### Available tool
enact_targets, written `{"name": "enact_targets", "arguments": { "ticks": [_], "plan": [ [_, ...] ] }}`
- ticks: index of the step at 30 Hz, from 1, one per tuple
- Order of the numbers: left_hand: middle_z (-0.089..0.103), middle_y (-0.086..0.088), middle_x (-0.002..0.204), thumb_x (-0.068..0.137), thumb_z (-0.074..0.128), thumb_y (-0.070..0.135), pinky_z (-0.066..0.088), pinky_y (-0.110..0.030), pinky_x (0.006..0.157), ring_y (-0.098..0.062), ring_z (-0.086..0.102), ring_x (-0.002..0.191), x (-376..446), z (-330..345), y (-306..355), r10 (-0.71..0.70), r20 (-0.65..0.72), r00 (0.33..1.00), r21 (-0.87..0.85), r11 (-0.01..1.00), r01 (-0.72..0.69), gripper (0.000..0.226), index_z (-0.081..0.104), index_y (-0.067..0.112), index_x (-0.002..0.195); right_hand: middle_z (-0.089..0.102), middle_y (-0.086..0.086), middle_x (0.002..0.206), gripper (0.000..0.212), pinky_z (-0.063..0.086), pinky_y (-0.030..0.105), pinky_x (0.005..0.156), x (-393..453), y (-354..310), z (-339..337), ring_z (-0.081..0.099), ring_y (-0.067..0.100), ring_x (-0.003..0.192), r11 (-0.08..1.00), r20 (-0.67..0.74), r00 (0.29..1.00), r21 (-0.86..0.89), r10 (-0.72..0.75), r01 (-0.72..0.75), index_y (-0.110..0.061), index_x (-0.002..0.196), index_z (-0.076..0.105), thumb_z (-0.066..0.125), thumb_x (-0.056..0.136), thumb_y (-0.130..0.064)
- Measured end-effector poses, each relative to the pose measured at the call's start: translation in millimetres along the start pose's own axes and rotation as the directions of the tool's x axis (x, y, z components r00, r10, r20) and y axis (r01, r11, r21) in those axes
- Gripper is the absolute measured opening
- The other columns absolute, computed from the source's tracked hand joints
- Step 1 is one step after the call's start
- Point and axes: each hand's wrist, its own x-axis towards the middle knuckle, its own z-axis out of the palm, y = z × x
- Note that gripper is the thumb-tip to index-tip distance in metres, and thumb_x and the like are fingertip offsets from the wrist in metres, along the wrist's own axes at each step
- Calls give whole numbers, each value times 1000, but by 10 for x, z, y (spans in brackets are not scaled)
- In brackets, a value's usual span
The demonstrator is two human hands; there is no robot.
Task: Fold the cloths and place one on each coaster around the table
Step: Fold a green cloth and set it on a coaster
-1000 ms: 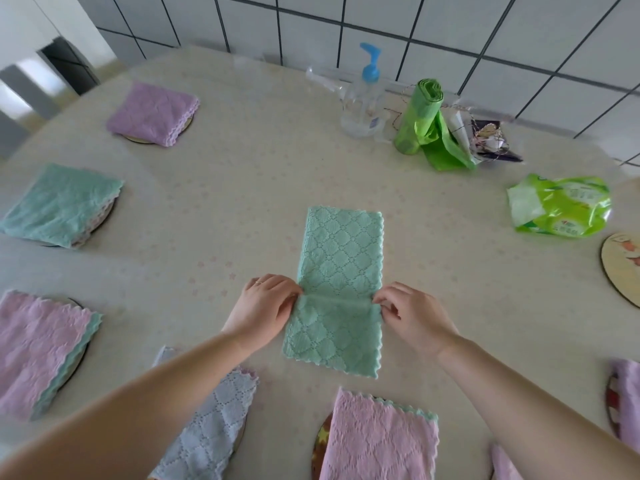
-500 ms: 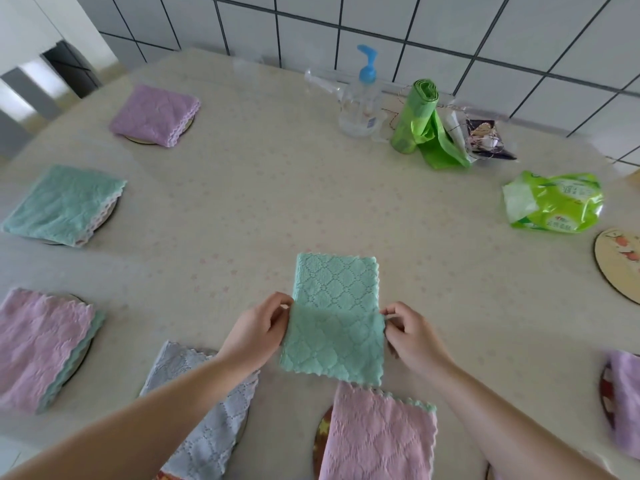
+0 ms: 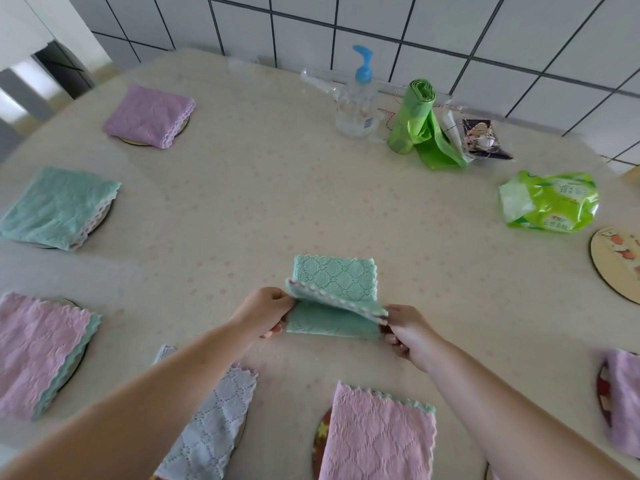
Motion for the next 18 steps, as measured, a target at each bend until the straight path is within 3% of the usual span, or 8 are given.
{"name": "enact_targets", "arguments": {
  "ticks": [3, 7, 13, 18],
  "plan": [
    [49, 1, 50, 93, 46, 21, 26, -17, 35, -4, 40, 31, -11, 5, -14, 7, -20, 1000, -28, 1000, -7, 23, 61, 6, 86, 38, -2, 56, 12, 12, 17, 43, 21, 20, 5, 28, 9, 38, 1000, -2, 1000, 11, -28, 28, -17, 76, 55, 53, 87, -17],
    [53, 0, 50, 93, 46, 21, 28, -17, 36, -5, 44, 34, -25, 7, -25, 3, -28, 1000, -42, 999, -4, 22, 61, 5, 88, 35, -2, 57, 15, 13, 16, 43, 52, 43, 10, 29, 9, 37, 998, -3, 998, -4, -62, 62, -19, 76, 46, 56, 87, -22],
    [55, 1, 43, 93, 45, 21, 26, -18, 38, -7, 40, 34, -34, 8, -67, 42, -26, 999, -41, 998, -43, 22, 61, 6, 87, 36, 0, 52, 13, 14, 14, 40, 37, 69, 12, 28, 12, 37, 993, -12, 994, -29, -112, 112, -16, 77, 52, 55, 88, -22],
    [57, 2, 45, 91, 50, 41, 31, -18, 42, -7, 46, 39, -62, 36, -117, 140, -58, 988, -4, 990, -140, 37, 62, 6, 86, 39, -4, 45, 18, 17, 17, 41, 1, 82, 10, 31, 12, 37, 988, -13, 989, -54, -144, 143, -15, 72, 53, 53, 89, -22]
  ]
}}
